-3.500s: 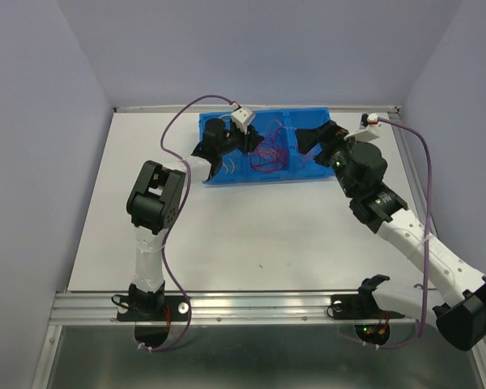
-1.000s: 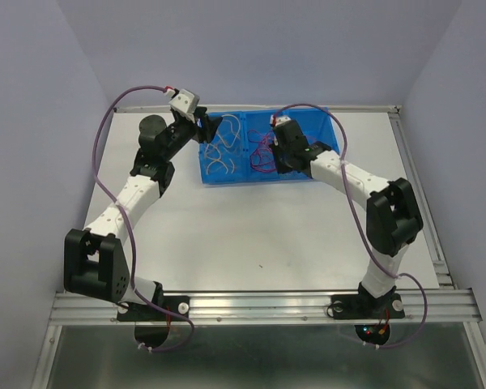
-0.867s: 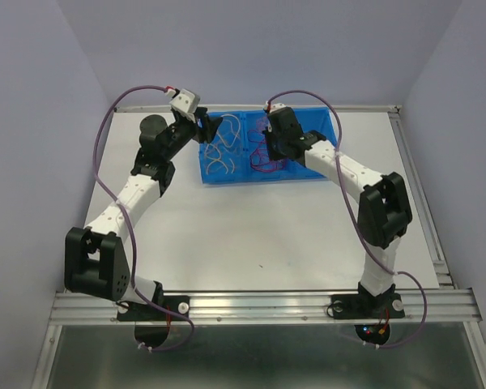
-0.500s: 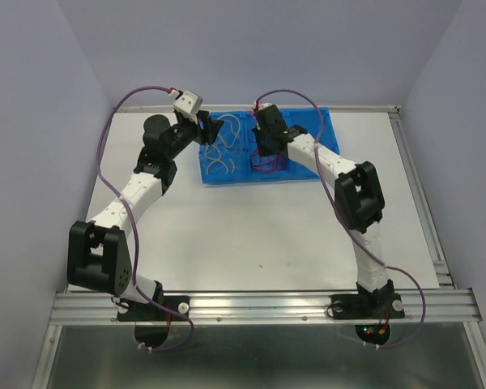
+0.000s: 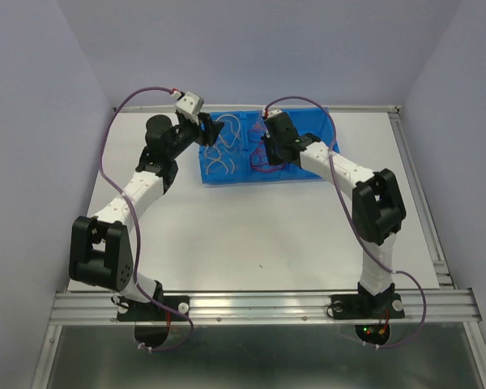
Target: Untangle the cables
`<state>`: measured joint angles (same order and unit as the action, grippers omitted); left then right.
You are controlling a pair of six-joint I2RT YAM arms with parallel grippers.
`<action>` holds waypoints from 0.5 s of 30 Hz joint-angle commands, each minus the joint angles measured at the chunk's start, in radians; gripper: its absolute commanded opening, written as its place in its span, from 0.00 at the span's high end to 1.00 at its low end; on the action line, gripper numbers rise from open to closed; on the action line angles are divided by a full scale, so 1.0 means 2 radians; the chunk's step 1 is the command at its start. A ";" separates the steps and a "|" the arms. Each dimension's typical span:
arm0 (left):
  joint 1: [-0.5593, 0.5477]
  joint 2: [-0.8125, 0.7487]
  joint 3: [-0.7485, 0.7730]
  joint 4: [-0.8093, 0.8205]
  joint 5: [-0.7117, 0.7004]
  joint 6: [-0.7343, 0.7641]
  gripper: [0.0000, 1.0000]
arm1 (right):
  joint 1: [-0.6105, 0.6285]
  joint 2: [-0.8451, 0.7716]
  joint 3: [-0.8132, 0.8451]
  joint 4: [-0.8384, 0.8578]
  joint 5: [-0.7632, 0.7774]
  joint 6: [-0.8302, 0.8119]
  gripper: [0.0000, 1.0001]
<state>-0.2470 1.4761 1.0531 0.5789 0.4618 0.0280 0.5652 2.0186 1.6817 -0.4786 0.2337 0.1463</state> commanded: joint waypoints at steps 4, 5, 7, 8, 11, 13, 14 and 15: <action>0.001 0.003 0.016 0.023 0.009 0.000 0.36 | 0.005 -0.074 -0.065 0.059 -0.014 -0.012 0.99; 0.001 0.004 0.017 0.022 0.009 0.001 0.36 | 0.005 -0.074 -0.066 0.059 -0.017 -0.013 0.99; 0.001 0.006 0.017 0.022 0.010 0.001 0.36 | 0.005 -0.066 -0.064 0.058 -0.019 -0.014 0.99; 0.001 0.005 0.018 0.022 0.010 0.001 0.36 | 0.005 -0.061 -0.061 0.058 -0.019 -0.014 0.99; 0.001 0.005 0.018 0.021 0.009 0.001 0.36 | 0.005 -0.040 -0.040 0.058 -0.011 -0.014 0.99; 0.002 0.007 0.018 0.021 0.010 0.001 0.36 | 0.006 -0.028 -0.023 0.057 -0.009 -0.018 0.99; 0.001 0.007 0.019 0.021 0.011 0.001 0.36 | 0.005 -0.017 -0.016 0.056 -0.007 -0.019 0.99; 0.002 0.010 0.020 0.021 0.011 0.001 0.36 | 0.005 -0.009 -0.012 0.054 -0.007 -0.019 1.00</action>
<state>-0.2470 1.4998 1.0534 0.5785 0.4637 0.0280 0.5655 1.9430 1.5810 -0.4030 0.2104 0.1268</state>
